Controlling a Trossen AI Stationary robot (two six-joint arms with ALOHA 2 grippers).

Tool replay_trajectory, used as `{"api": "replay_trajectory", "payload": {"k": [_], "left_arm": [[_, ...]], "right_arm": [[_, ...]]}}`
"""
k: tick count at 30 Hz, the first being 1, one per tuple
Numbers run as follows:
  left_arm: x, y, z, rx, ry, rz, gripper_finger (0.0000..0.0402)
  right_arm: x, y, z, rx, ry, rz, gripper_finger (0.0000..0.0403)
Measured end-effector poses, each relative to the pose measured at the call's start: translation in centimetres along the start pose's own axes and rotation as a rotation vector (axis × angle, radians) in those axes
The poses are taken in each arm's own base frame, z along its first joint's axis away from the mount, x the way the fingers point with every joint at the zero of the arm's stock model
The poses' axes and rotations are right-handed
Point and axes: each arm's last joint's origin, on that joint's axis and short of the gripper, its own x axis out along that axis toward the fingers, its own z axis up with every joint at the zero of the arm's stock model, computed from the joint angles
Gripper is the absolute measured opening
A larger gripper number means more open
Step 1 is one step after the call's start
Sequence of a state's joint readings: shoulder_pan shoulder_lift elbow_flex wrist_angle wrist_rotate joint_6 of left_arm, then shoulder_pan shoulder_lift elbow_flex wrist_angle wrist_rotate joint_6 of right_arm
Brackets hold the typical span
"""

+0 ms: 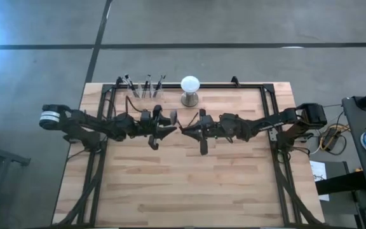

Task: Put items in baskets/containers
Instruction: Put the highlighter brush into the right section of the transparent organizer

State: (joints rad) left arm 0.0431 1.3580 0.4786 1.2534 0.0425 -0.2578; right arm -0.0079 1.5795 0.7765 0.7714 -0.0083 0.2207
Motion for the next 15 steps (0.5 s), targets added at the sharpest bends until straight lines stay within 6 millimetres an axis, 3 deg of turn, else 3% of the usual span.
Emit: {"api": "replay_trajectory", "payload": {"k": [15], "left_arm": [[1.7, 0.7, 1.2, 0.052, 0.009, -0.011, 0.0138]], "right_arm": [[0.0, -0.3, 0.0, -0.041, 0.016, 0.031, 0.0029]]}}
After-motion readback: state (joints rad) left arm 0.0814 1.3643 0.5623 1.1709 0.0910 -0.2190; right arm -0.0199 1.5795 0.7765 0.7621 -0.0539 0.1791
